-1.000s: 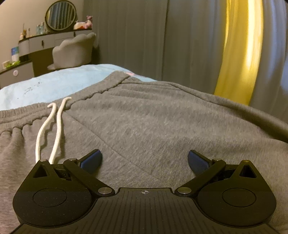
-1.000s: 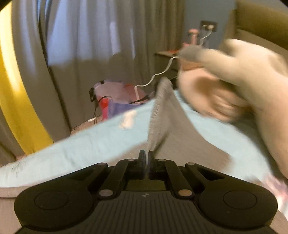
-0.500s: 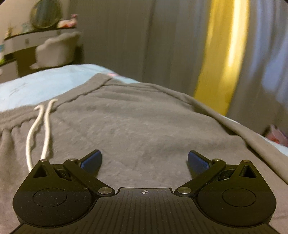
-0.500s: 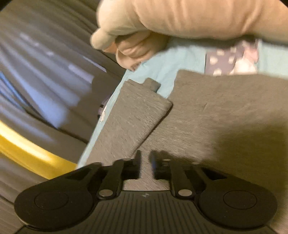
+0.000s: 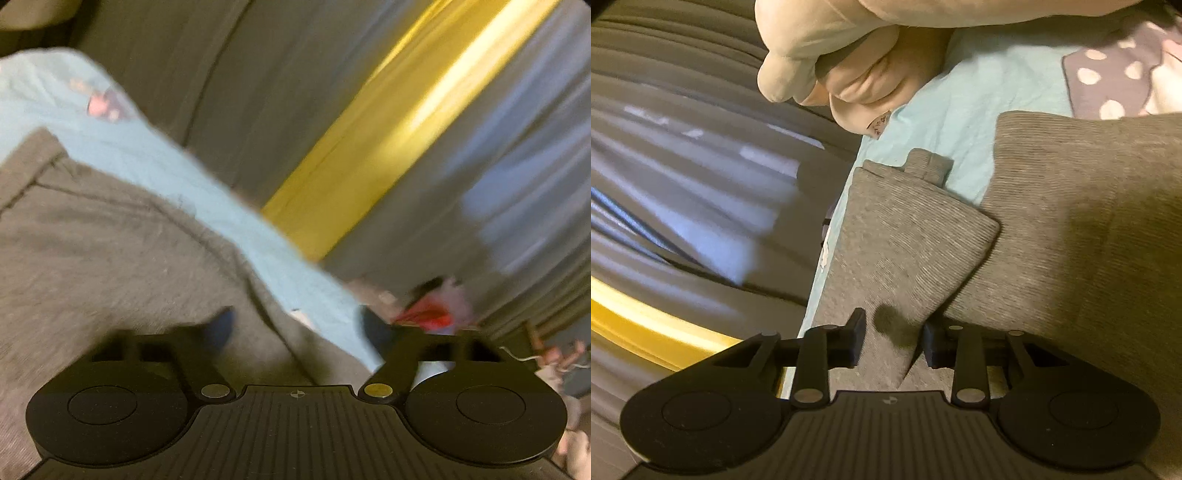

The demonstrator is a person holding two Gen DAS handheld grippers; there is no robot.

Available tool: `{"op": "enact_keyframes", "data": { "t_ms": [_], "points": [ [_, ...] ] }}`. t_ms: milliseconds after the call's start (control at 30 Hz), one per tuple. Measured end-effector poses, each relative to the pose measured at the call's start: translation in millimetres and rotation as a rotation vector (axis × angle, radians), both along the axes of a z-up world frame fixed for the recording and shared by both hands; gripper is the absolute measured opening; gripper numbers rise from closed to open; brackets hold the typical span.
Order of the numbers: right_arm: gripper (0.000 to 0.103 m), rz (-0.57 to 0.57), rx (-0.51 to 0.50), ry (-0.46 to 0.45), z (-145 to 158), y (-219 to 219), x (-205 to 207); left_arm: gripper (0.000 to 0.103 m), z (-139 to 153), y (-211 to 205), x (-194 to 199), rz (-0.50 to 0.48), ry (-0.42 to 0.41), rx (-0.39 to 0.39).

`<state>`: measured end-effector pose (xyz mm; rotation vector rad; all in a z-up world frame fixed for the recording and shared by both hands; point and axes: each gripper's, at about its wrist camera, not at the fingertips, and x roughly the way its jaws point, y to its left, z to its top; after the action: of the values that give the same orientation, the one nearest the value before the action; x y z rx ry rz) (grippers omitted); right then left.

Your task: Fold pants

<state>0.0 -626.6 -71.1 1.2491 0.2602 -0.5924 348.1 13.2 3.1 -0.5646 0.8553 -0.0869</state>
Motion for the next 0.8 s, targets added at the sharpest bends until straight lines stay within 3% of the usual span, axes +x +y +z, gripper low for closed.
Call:
{"op": "enact_keyframes", "data": {
  "t_ms": [33, 100, 233, 300, 333, 367, 400, 633, 733, 800],
  "points": [
    [0.027, 0.003, -0.004, 0.001, 0.1, -1.6, 1.6, 0.054, -7.3, -3.0, 11.8, -0.006, 0.039, 0.006],
    [0.027, 0.007, -0.005, -0.004, -1.2, -5.1, 3.5, 0.054, -26.0, -8.5, 32.4, -0.003, 0.104, 0.020],
    [0.027, 0.024, 0.002, -0.018, -3.5, -8.5, 3.9, 0.052, -42.1, -9.7, 52.2, 0.041, 0.115, -0.012],
    [0.025, 0.039, -0.020, -0.004, -1.3, -9.6, 6.8, 0.029, -45.1, -9.1, 63.5, 0.042, 0.136, -0.059],
    [0.013, 0.050, -0.037, 0.017, 1.4, -10.4, 10.4, 0.006, -44.9, -8.7, 65.0, 0.049, 0.150, -0.054],
    [0.005, 0.065, -0.065, 0.045, 5.7, -10.7, 13.7, 0.007, -42.5, -8.0, 64.3, 0.053, 0.146, -0.040],
    [0.005, 0.075, -0.088, 0.059, 10.3, -10.6, 14.6, 0.007, -36.9, -6.9, 58.5, 0.049, 0.119, -0.047],
    [0.005, 0.084, -0.161, -0.002, 61.3, -7.6, -22.0, 0.006, 29.6, 24.1, -42.9, -0.003, -0.109, -0.118],
    [0.005, 0.074, -0.199, -0.027, 85.3, 0.8, -61.0, 0.006, 53.6, 46.6, -103.8, -0.015, -0.180, -0.164],
    [0.005, 0.064, -0.216, -0.035, 96.4, 7.0, -91.5, 0.007, 52.8, 55.3, -147.0, -0.017, -0.201, -0.179]
  ]
}}
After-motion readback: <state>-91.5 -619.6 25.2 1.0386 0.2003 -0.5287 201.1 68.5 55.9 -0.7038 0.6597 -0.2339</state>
